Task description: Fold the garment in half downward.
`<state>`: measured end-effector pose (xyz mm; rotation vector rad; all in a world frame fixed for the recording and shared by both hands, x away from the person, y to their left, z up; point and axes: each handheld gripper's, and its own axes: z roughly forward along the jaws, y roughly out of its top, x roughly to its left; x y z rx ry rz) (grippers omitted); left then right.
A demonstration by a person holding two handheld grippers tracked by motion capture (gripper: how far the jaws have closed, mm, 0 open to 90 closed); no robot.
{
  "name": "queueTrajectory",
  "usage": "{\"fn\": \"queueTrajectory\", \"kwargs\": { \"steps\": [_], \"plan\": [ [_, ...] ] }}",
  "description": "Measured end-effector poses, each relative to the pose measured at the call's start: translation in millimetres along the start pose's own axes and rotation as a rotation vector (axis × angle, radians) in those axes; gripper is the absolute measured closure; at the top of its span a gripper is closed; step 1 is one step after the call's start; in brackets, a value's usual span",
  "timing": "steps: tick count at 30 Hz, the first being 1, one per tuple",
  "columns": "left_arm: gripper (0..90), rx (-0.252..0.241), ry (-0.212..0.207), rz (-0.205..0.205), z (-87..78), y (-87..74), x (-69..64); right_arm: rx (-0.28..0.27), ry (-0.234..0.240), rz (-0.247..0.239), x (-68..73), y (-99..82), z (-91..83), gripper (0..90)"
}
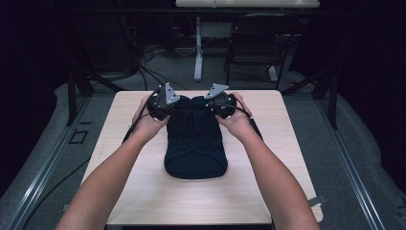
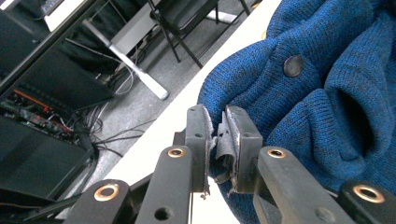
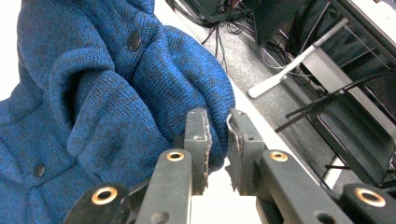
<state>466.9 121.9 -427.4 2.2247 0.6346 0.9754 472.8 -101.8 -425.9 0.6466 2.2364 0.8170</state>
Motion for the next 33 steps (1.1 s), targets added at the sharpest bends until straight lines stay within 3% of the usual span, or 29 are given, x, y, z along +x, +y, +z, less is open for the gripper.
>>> {"fn": "queueTrajectory", "kwargs": {
  "steps": [4,6,11,17,20,22,28,31,33],
  "plan": [
    [80.5,-0.018,0.005,0.033,-10.4,-1.7,-10.7,-0.013,-0.005,-0.031,3.8,-4.5,-7.8,78.5],
    [80.6,-0.02,0.012,0.057,-15.6,-4.7,-19.6,-0.028,-0.018,-0.072,12.6,-11.6,-15.0,78.5],
    [80.7,-0.043,-0.003,0.102,-28.8,-17.9,-40.4,-0.04,-0.01,-0.115,27.1,-25.8,-23.1,78.5],
    [80.7,-0.041,-0.035,0.102,-36.5,-31.7,-50.6,-0.049,0.023,-0.149,46.0,-37.5,-36.3,78.5],
    [80.7,-0.023,-0.042,0.08,-33.4,-32.8,-45.2,-0.043,0.039,-0.16,48.3,-36.2,-36.5,78.5],
    [80.7,-0.019,-0.037,0.067,-30.3,-30.3,-39.5,-0.042,0.04,-0.142,45.6,-32.6,-34.9,78.5],
    [80.7,0.0,0.007,0.021,-20.2,-9.3,-13.8,-0.025,0.036,-0.075,24.7,-11.8,-21.2,78.3],
    [80.6,-0.067,0.088,0.024,-33.4,8.8,-3.1,-0.086,-0.027,-0.036,13.6,4.2,-26.7,77.9],
    [80.6,-0.127,0.103,0.022,-45.8,14.6,-1.2,-0.154,-0.071,-0.015,10.8,10.1,-36.2,77.5]
  ]
}}
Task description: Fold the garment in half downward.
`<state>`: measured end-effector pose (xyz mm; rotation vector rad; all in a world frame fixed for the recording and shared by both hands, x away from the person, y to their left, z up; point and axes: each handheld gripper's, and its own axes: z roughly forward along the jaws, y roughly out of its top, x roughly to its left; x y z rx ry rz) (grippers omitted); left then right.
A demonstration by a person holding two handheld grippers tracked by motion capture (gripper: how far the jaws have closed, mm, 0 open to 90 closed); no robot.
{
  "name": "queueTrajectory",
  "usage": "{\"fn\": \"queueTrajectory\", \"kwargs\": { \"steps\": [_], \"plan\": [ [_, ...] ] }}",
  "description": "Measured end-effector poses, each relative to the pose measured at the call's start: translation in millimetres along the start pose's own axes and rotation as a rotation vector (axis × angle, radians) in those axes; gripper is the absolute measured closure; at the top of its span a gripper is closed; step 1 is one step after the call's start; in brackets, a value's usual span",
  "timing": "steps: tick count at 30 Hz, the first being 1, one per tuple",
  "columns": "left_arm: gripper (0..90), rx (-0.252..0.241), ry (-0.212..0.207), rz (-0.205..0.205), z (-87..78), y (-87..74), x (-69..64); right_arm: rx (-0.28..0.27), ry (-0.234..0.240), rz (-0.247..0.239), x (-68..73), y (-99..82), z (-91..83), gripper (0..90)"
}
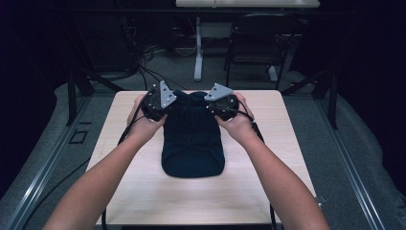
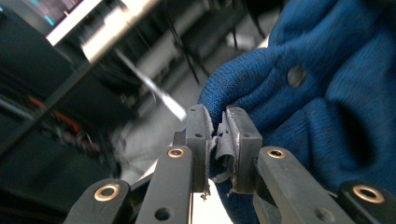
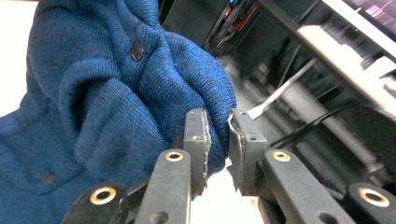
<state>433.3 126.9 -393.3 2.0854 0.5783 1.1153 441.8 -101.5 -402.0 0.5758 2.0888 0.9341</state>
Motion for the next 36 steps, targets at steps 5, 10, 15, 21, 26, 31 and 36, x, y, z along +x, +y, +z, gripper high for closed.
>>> {"fn": "queueTrajectory", "kwargs": {
  "steps": [5,10,15,21,26,31,36],
  "plan": [
    [80.5,0.015,-0.021,0.071,-6.0,-14.1,-20.8,0.002,0.01,-0.029,7.3,-10.8,-5.9,76.8],
    [80.5,0.038,-0.08,0.083,-7.7,-39.6,-46.5,0.023,0.063,-0.059,28.8,-32.7,-11.2,76.7],
    [80.5,0.048,-0.124,0.08,-10.4,-53.1,-63.3,0.056,0.105,-0.072,43.4,-51.9,-13.1,76.8],
    [80.5,0.058,-0.138,0.075,-6.6,-54.8,-65.0,0.079,0.122,-0.07,47.8,-60.4,-13.4,76.8],
    [80.5,0.07,-0.156,0.032,-2.5,-55.6,-58.6,0.067,0.125,-0.036,44.9,-58.7,-11.5,76.8],
    [80.5,0.079,-0.158,0.032,1.1,-55.0,-56.5,0.085,0.144,-0.035,43.3,-59.3,-9.2,76.8],
    [80.5,0.07,-0.106,0.02,6.4,-35.9,-38.5,0.113,0.132,-0.027,29.0,-44.3,-1.6,76.7]
  ]
}}
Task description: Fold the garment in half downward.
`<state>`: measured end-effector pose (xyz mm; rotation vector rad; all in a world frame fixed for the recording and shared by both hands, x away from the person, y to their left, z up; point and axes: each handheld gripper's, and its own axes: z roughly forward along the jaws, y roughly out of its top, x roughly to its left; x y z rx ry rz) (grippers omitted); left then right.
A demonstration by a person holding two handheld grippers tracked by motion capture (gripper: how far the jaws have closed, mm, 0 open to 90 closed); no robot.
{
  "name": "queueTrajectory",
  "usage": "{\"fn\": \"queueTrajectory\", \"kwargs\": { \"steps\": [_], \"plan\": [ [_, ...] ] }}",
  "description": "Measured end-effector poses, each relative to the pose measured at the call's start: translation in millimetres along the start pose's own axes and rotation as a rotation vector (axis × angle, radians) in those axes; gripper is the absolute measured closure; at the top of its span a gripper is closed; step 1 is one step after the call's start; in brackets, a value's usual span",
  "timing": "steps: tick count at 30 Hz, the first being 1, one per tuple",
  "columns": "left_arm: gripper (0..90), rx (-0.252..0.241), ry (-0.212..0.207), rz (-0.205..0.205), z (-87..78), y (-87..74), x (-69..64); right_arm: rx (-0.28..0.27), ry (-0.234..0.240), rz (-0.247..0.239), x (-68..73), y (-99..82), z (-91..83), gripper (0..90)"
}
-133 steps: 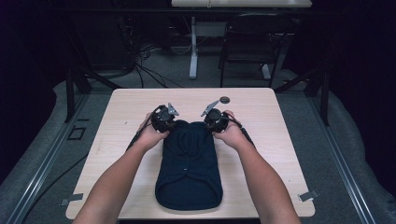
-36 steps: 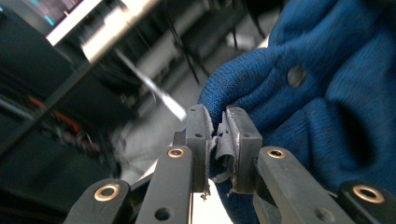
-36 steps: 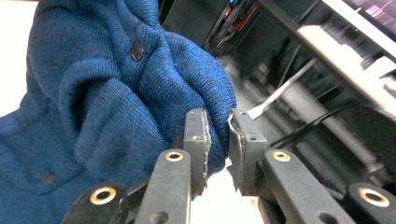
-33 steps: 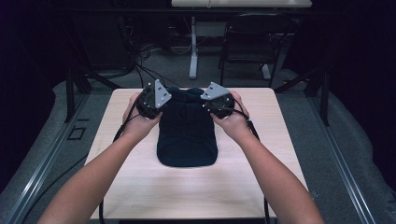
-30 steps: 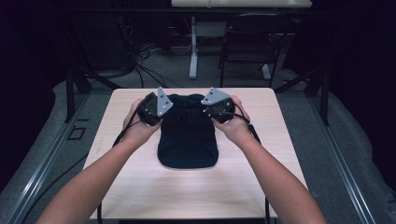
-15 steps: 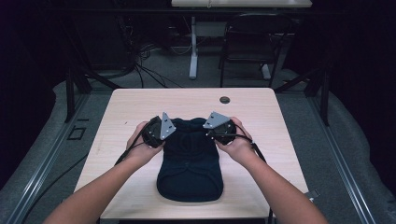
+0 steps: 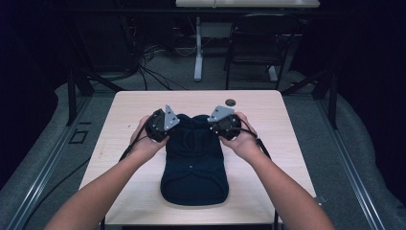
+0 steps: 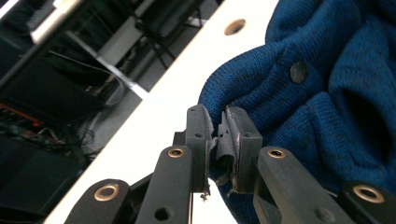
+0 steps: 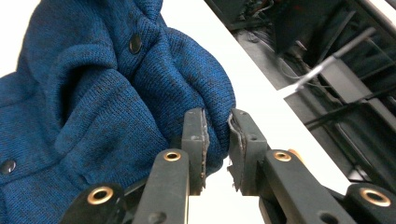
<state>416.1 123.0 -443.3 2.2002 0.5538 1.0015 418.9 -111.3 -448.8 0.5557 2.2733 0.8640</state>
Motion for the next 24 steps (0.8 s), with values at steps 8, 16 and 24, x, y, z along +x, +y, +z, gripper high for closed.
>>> {"fn": "queueTrajectory", "kwargs": {
  "steps": [8,16,24],
  "plan": [
    [80.5,-0.074,-0.03,0.073,-29.0,-16.3,-27.9,-0.103,-0.034,-0.034,9.7,-0.6,-31.3,76.9],
    [80.3,-0.033,-0.107,0.053,-23.6,-47.1,-49.5,-0.034,0.033,-0.06,44.9,-34.9,-21.3,77.1],
    [79.6,-0.045,-0.192,-0.019,-26.6,-50.9,-43.3,-0.034,0.062,-0.035,50.4,-38.1,-27.0,77.3]
  ]
}}
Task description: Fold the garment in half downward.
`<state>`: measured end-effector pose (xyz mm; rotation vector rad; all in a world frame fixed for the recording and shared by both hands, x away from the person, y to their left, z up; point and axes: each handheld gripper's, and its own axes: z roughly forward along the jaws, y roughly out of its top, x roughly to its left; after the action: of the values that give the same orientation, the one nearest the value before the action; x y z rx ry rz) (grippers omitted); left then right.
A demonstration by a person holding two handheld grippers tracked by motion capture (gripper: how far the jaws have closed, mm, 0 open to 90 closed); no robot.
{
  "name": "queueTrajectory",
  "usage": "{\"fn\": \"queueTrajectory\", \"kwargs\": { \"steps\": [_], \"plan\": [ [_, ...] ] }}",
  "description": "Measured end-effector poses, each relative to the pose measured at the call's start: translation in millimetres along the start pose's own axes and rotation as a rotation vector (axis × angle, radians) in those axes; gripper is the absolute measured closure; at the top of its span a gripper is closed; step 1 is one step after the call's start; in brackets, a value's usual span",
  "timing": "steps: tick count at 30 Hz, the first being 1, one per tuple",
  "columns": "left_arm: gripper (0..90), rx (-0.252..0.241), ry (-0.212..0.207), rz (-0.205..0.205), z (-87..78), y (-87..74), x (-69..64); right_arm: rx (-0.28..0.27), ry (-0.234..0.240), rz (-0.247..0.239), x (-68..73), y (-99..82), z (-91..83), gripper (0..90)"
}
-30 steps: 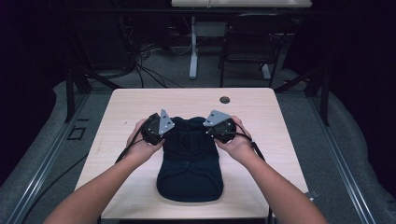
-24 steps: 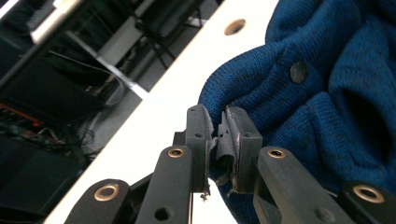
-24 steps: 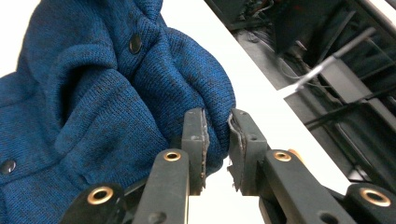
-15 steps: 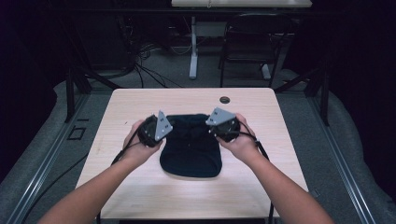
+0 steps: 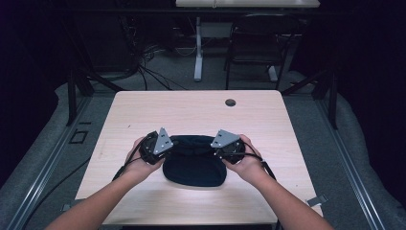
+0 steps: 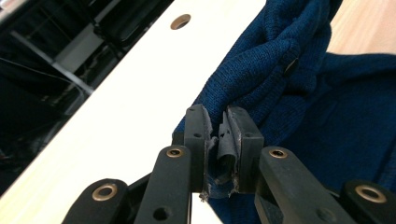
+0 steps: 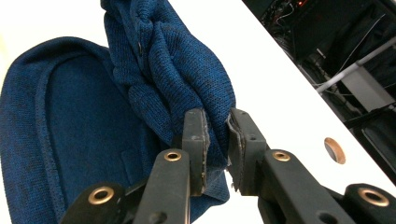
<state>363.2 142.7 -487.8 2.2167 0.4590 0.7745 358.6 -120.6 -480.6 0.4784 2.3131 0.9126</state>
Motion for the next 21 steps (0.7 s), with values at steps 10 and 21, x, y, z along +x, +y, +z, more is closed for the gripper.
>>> {"fn": "queueTrajectory", "kwargs": {
  "steps": [10,21],
  "plan": [
    [79.1,0.003,-0.062,-0.002,-6.9,-3.4,-3.8,0.026,0.042,-0.001,6.4,-0.1,-11.0,77.5],
    [77.6,0.038,-0.139,0.028,-12.4,-17.8,-19.2,0.073,0.095,-0.013,29.1,-6.1,-17.5,76.8]
  ]
}}
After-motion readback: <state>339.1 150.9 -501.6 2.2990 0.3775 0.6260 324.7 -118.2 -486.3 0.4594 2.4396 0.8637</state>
